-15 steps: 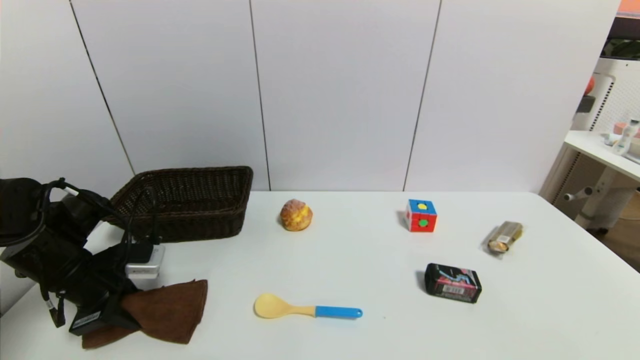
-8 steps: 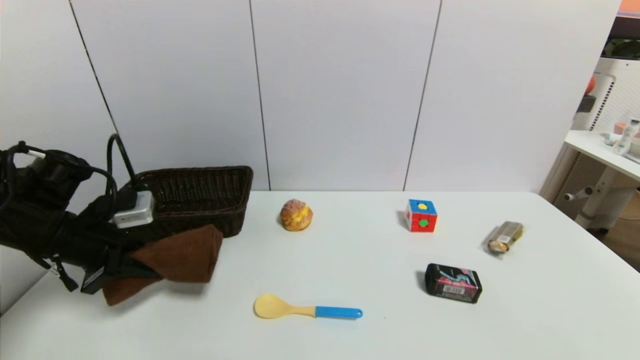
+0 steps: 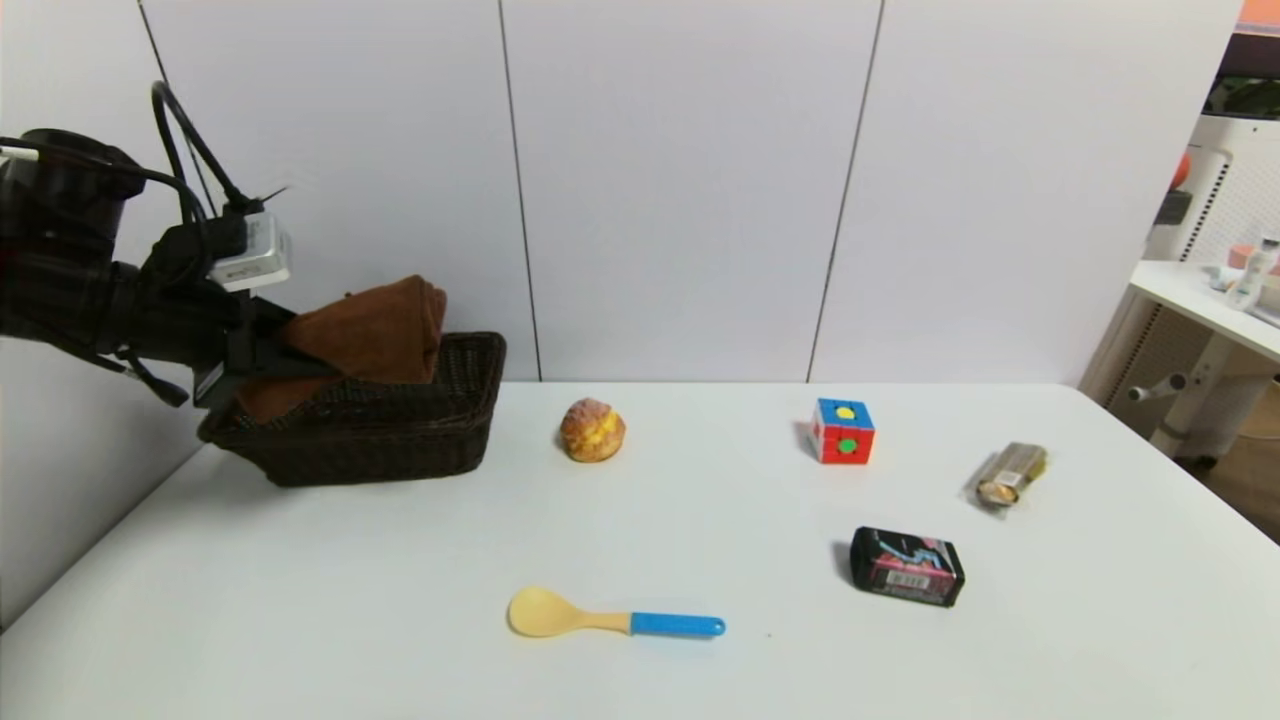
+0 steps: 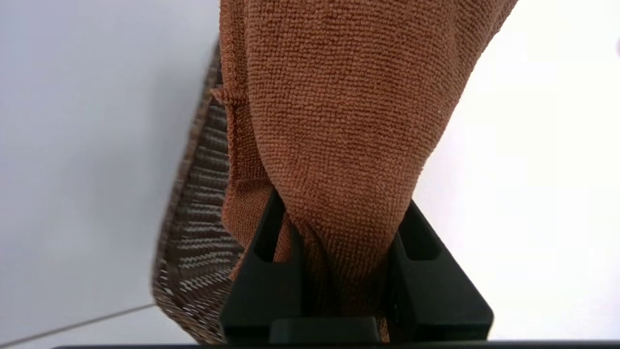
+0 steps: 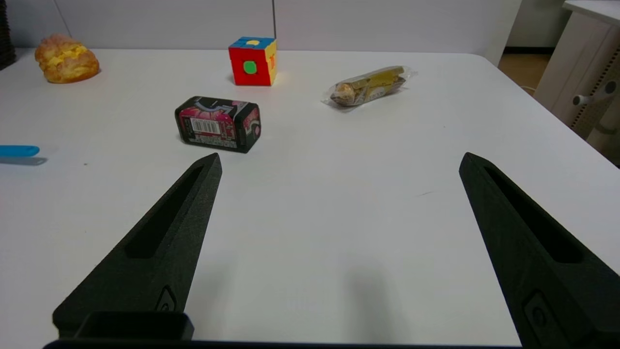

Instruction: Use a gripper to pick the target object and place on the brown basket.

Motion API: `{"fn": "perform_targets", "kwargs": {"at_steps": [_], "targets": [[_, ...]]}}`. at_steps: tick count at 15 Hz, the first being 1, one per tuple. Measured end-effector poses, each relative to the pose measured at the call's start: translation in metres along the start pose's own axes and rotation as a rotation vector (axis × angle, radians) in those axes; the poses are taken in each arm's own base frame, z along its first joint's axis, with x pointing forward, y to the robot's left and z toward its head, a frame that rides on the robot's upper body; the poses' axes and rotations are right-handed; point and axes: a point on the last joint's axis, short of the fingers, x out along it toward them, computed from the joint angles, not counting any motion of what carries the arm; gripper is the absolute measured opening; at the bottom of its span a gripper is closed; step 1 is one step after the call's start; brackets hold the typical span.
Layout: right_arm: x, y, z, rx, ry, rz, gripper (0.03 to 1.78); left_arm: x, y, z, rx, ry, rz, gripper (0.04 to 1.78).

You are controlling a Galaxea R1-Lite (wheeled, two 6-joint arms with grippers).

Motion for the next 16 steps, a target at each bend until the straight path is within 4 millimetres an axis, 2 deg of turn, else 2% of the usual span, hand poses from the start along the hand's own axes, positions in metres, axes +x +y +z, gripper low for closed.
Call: {"fn": "perform_targets", "kwargs": {"at_steps": [4, 8, 13, 16], "targets": [[0.0, 0.0, 0.0, 0.0, 0.0, 0.001, 1.69, 0.034, 0.029, -0.018, 0.025, -0.007, 0.028, 0.45], [0.0, 0.0, 0.0, 0.0, 0.0, 0.001, 1.69, 0.06, 0.041, -0.035, 0.005, 0.001, 0.015, 0.95], [0.0, 0.0, 0.0, 0.0, 0.0, 0.001, 1.69, 0.068, 0.041, -0.043, -0.012, 0.011, -0.005, 1.32], [0.0, 0.0, 0.0, 0.0, 0.0, 0.0, 1.69, 0.06, 0.035, -0.038, -0.04, 0.046, -0.027, 1.44]]}}
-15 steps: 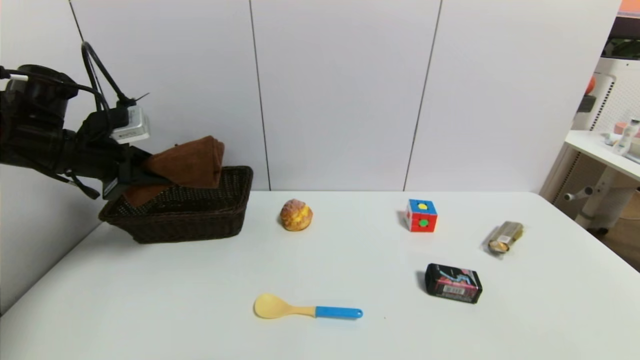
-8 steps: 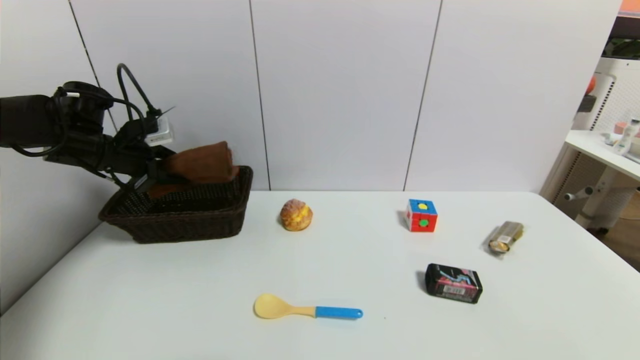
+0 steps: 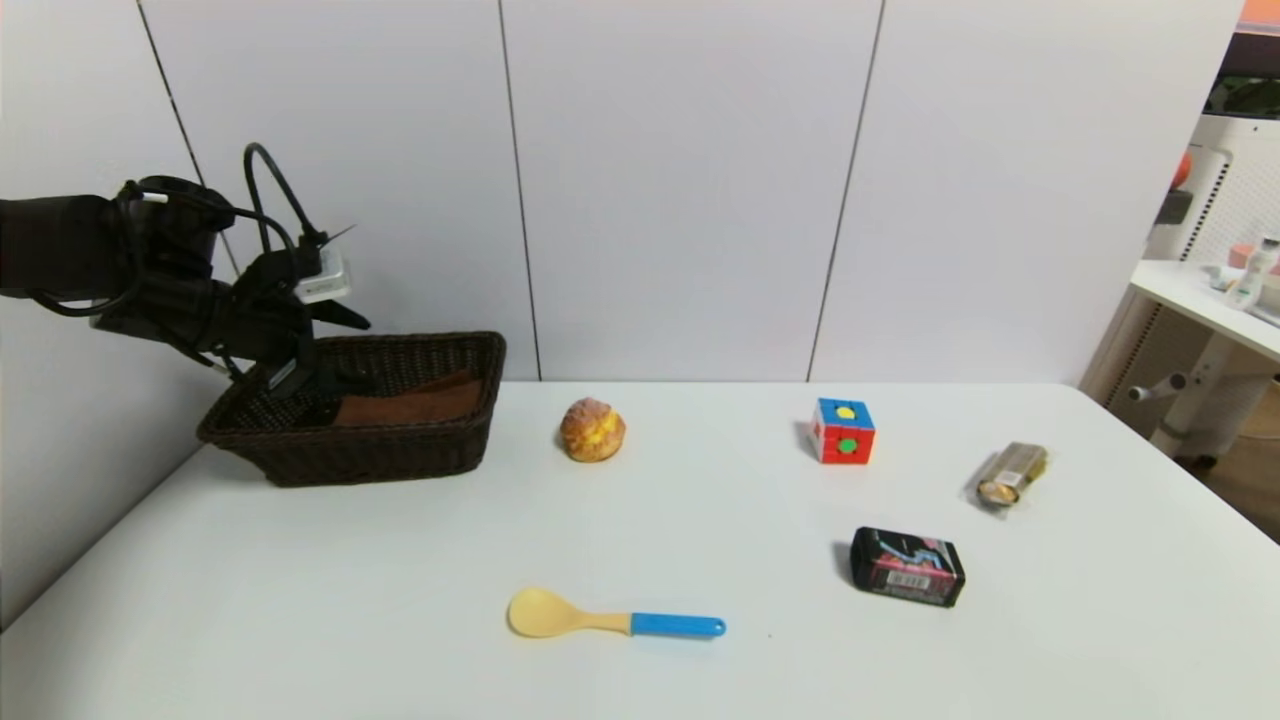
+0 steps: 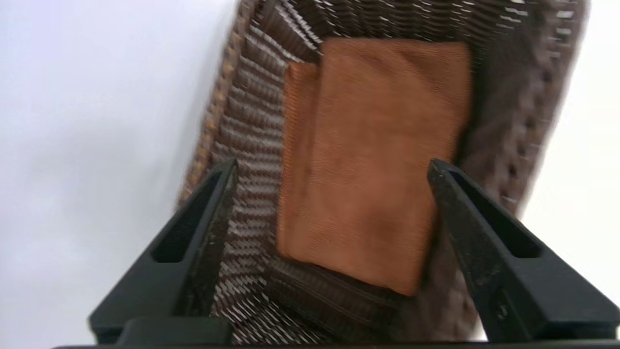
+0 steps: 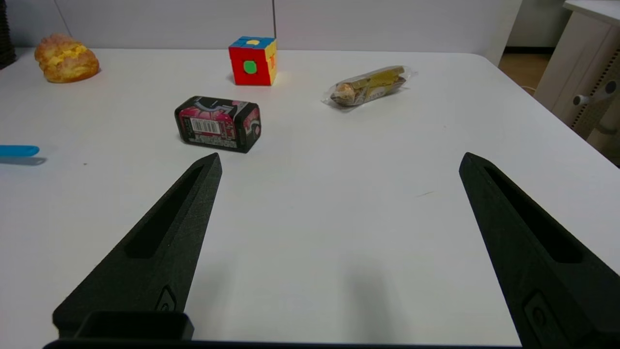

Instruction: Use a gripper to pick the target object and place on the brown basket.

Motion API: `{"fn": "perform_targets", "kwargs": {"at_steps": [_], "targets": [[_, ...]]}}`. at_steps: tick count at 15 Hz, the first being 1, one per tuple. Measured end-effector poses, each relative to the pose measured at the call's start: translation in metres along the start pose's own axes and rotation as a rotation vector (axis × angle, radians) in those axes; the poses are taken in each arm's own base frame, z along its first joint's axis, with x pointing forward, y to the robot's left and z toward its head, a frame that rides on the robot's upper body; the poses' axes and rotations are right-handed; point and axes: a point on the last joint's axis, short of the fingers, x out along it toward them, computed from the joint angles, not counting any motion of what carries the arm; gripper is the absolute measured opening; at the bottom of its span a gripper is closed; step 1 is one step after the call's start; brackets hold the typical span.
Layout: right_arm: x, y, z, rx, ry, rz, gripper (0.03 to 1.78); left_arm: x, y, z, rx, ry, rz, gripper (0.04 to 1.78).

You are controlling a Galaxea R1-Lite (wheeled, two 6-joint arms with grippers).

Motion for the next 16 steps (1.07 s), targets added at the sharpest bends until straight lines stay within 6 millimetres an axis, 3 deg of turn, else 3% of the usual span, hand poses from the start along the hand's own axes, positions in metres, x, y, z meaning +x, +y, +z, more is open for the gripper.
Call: {"fn": "perform_targets", "kwargs": {"at_steps": [3, 6, 11, 13, 16], "targets": [[0.0, 0.0, 0.0, 0.0, 0.0, 0.0, 1.69, -0.034, -0.024, 0.016, -0.1, 0.097, -0.058, 1.52], [0.0, 0.0, 0.0, 0.0, 0.0, 0.0, 1.69, -0.076, -0.074, 0.031, -0.305, 0.178, -0.139, 1.58], [0.0, 0.0, 0.0, 0.0, 0.0, 0.0, 1.69, -0.145, -0.181, 0.046, -0.564, 0.168, -0.038, 1.64], [0.0, 0.0, 0.0, 0.0, 0.0, 0.0, 1.69, -0.156, -0.231, 0.038, -0.635, 0.125, 0.048, 1.66], [0.0, 0.0, 0.0, 0.0, 0.0, 0.0, 1.69, -0.157, -0.3, 0.013, -0.677, 0.038, 0.264, 1.67]]}}
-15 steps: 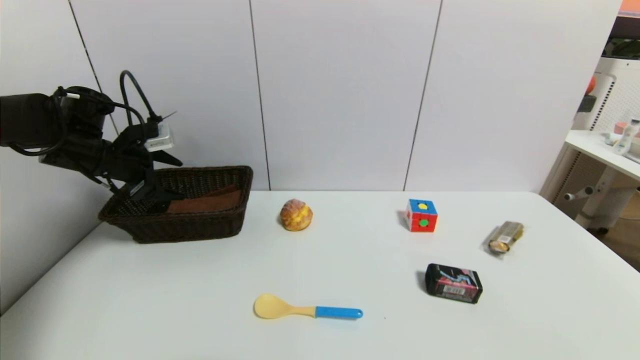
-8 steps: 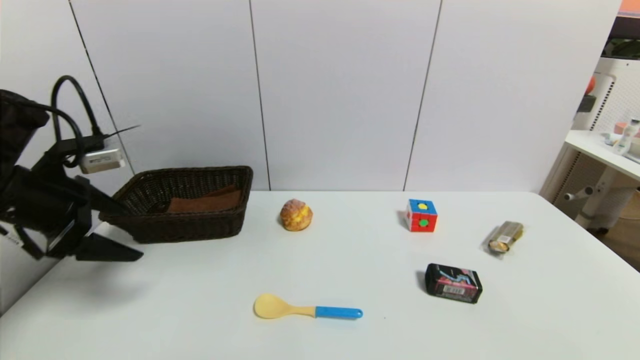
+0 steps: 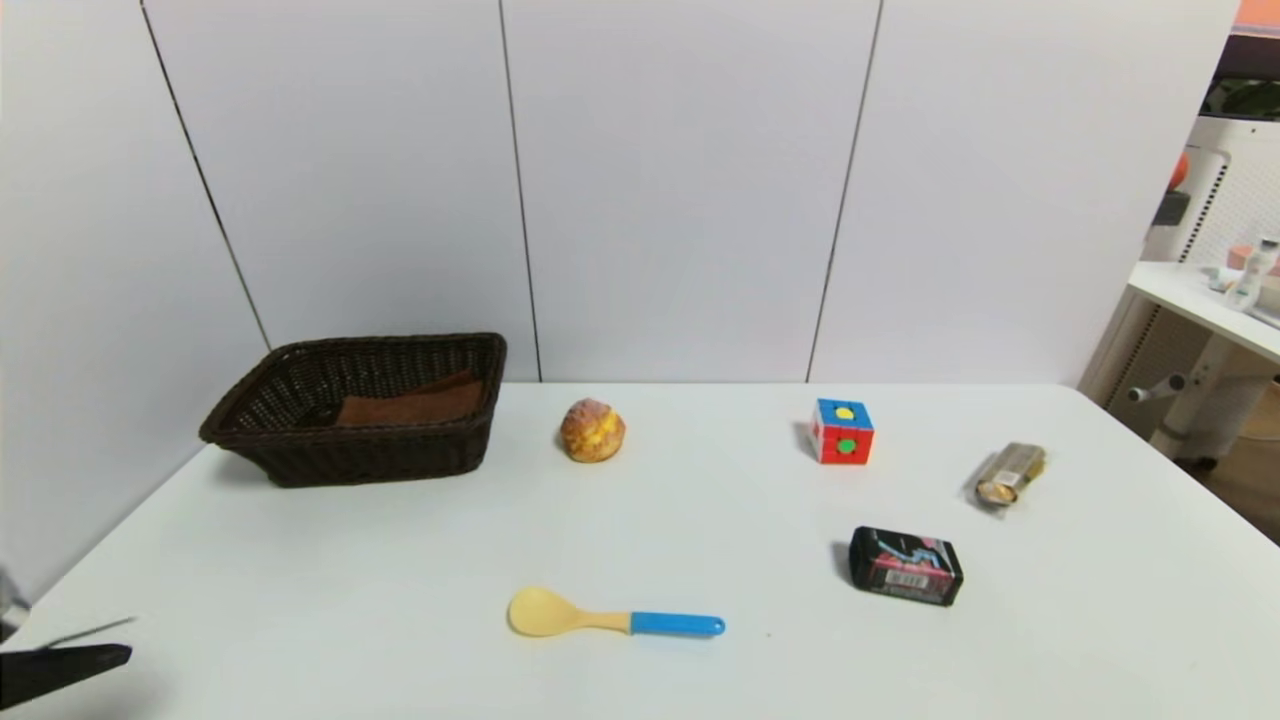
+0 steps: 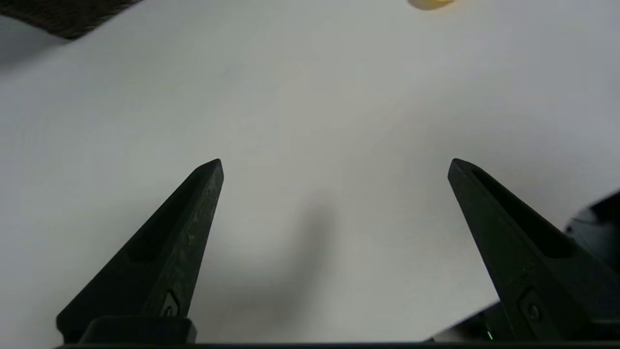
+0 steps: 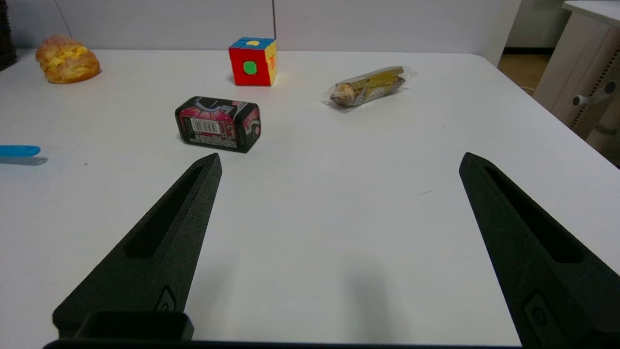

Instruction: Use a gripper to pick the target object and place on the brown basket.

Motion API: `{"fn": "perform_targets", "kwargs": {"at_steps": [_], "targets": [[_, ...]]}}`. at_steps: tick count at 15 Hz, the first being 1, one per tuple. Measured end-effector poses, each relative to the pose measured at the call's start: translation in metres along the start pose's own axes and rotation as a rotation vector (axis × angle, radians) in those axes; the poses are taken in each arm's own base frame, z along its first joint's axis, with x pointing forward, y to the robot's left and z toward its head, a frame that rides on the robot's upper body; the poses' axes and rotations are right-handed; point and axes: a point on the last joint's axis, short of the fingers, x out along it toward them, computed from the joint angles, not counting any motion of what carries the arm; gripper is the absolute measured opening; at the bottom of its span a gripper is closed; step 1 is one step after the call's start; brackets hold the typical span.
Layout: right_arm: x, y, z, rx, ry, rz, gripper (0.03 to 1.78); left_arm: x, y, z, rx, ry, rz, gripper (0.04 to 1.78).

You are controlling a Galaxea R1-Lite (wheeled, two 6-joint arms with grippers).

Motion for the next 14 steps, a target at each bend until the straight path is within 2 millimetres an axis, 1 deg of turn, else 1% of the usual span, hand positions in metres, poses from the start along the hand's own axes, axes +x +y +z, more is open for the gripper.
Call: {"fn": "perform_targets", "kwargs": {"at_steps": [2, 4, 5, 6, 7, 9, 14], "targets": [[0.0, 0.0, 0.0, 0.0, 0.0, 0.0, 1.69, -0.006, -0.015, -0.032, -0.004, -0.153, 0.176, 1.67], [0.0, 0.0, 0.0, 0.0, -0.001, 0.0, 1.7, -0.009, -0.025, -0.061, -0.022, -0.294, 0.341, 1.68], [0.0, 0.0, 0.0, 0.0, 0.0, 0.0, 1.7, -0.007, -0.029, -0.076, -0.04, -0.339, 0.398, 1.68], [0.0, 0.0, 0.0, 0.0, 0.0, 0.0, 1.7, -0.007, -0.032, -0.087, -0.056, -0.392, 0.422, 1.69], [0.0, 0.0, 0.0, 0.0, 0.0, 0.0, 1.7, -0.006, -0.036, -0.097, -0.077, -0.428, 0.404, 1.69], [0.0, 0.0, 0.0, 0.0, 0.0, 0.0, 1.7, -0.005, -0.04, -0.108, -0.124, -0.477, 0.384, 1.69], [0.0, 0.0, 0.0, 0.0, 0.0, 0.0, 1.7, -0.006, -0.041, -0.113, -0.228, -0.545, 0.393, 1.69]]}}
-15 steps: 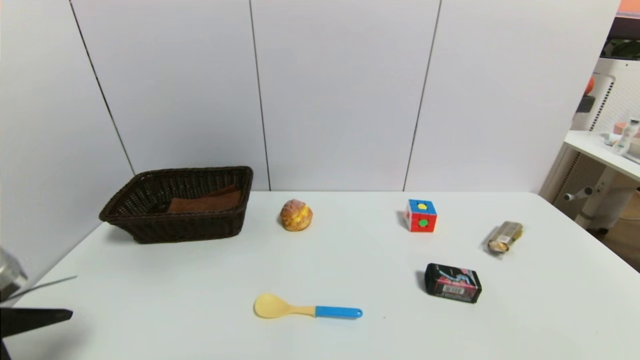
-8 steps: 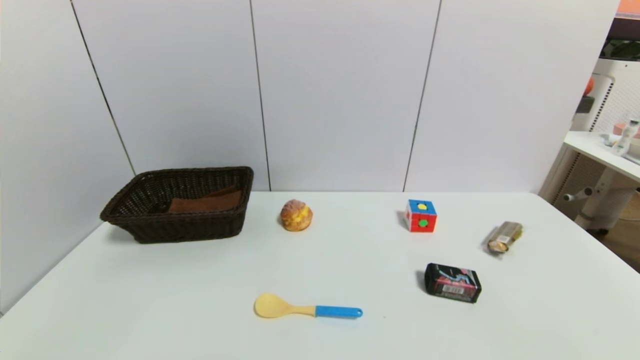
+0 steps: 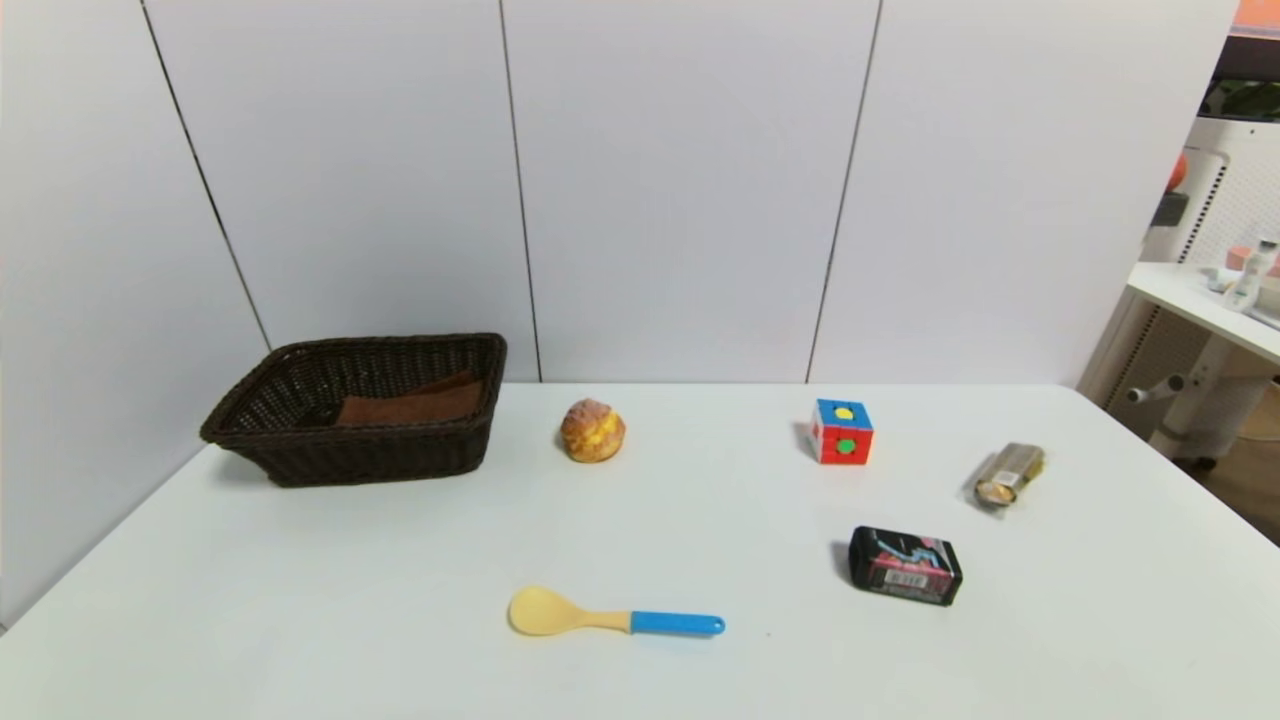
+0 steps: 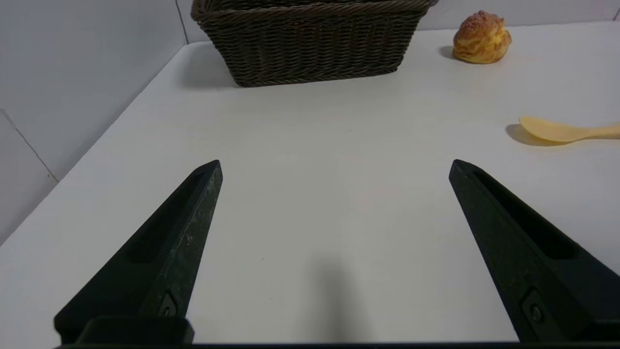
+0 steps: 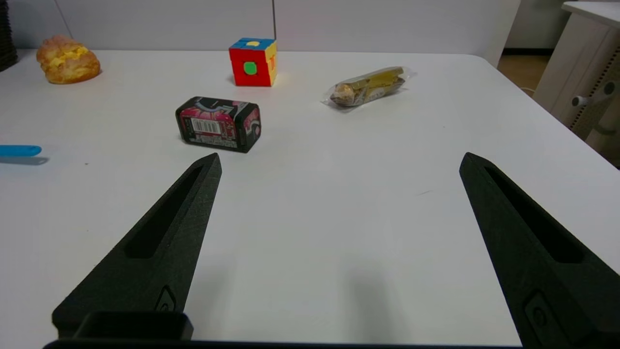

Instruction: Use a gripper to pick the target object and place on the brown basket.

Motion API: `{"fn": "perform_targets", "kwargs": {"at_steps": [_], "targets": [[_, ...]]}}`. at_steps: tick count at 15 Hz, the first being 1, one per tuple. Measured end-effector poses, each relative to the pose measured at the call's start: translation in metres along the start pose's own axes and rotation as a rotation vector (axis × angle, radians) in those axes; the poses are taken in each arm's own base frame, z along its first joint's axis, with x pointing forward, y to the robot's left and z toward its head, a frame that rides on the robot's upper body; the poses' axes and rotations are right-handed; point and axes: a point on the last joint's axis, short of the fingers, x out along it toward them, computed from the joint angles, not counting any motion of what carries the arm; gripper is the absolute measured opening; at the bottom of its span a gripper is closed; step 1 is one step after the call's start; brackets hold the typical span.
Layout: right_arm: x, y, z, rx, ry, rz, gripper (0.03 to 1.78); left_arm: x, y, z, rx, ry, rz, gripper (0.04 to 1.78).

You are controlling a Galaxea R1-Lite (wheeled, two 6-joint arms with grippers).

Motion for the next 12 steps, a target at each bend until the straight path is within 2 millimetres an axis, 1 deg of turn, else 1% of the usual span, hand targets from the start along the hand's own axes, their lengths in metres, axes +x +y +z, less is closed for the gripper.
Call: {"fn": "perform_targets", "kwargs": {"at_steps": [12], "targets": [[0.0, -0.0001, 0.0002, 0.012, -0.001, -0.006, 1.7, -0.0004, 0.0001, -0.0002, -0.008, -0.005, 0.007, 1.69]]}}
